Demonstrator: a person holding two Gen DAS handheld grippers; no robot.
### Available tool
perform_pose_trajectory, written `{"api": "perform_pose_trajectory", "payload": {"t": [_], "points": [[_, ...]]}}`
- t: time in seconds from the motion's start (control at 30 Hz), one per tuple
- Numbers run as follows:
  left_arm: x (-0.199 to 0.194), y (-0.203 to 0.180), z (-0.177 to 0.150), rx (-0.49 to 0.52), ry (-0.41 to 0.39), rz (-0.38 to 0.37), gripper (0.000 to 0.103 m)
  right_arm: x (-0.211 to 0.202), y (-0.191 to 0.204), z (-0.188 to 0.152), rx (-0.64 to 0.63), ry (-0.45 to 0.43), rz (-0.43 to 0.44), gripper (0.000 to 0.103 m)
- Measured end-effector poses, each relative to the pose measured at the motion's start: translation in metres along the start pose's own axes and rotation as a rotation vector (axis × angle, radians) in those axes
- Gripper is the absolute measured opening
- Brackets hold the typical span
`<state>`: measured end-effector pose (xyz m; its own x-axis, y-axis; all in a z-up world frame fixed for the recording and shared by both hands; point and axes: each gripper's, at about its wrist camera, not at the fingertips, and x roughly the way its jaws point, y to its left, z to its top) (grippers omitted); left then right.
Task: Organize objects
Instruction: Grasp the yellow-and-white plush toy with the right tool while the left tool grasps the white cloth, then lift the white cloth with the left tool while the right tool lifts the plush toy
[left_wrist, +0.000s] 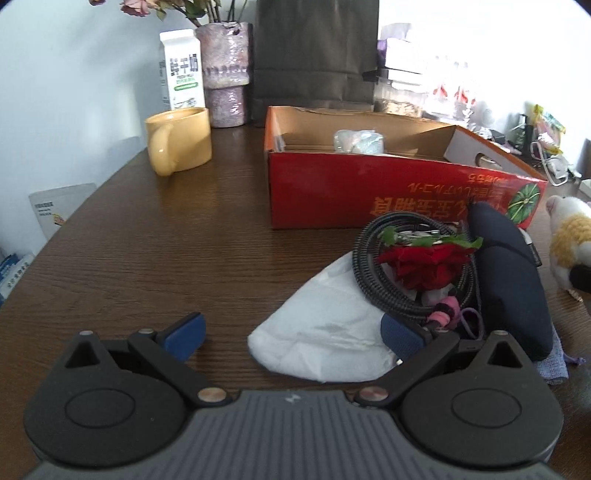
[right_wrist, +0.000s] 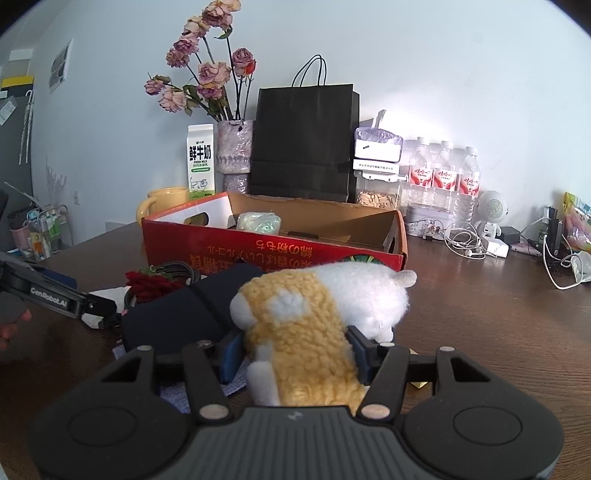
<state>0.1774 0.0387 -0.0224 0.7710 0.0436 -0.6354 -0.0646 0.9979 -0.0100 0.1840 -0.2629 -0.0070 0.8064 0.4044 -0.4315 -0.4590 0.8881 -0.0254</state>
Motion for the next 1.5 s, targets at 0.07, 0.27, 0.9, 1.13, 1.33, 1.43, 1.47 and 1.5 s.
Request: {"api": "perform_pose_trajectory", "payload": {"t": [0.07, 0.27, 0.9, 1.13, 1.33, 1.43, 1.47, 1.5], "points": [[0.001, -0.001, -0.002, 0.006, -0.002, -0.004, 0.099, 0.001, 0.0, 0.001, -0.002, 0.005, 0.001, 0.056], [-0.004, -0.003, -0.006, 0.014, -0.03, -0.025, 0.073, 0.002, 0.0, 0.0, -0.002, 0.009, 0.0, 0.057], [-0.022, 0.009, -0.007, -0.02, -0.075, 0.007, 0.101, 0.001, 0.0, -0.001, -0.001, 0.015, -0.003, 0.057], [-0.001, 0.005, 0.002, 0.028, -0.009, 0.009, 0.103, 0.001, -0.001, 0.0, 0.001, 0.015, -0.002, 0.057], [0.005, 0.007, -0.002, 0.047, 0.01, -0.029, 0.103, 0.002, -0.001, 0.0, 0.006, 0.017, 0.001, 0.057], [0.005, 0.007, -0.003, 0.044, -0.001, -0.025, 0.097, 0.002, -0.001, 0.0, 0.006, 0.017, 0.002, 0.057], [0.004, 0.007, -0.003, 0.041, -0.01, -0.022, 0.092, 0.002, -0.001, 0.0, 0.007, 0.017, 0.002, 0.057], [0.003, 0.007, -0.003, 0.037, -0.012, -0.023, 0.091, 0.002, -0.001, 0.0, 0.007, 0.017, 0.001, 0.057]]}}
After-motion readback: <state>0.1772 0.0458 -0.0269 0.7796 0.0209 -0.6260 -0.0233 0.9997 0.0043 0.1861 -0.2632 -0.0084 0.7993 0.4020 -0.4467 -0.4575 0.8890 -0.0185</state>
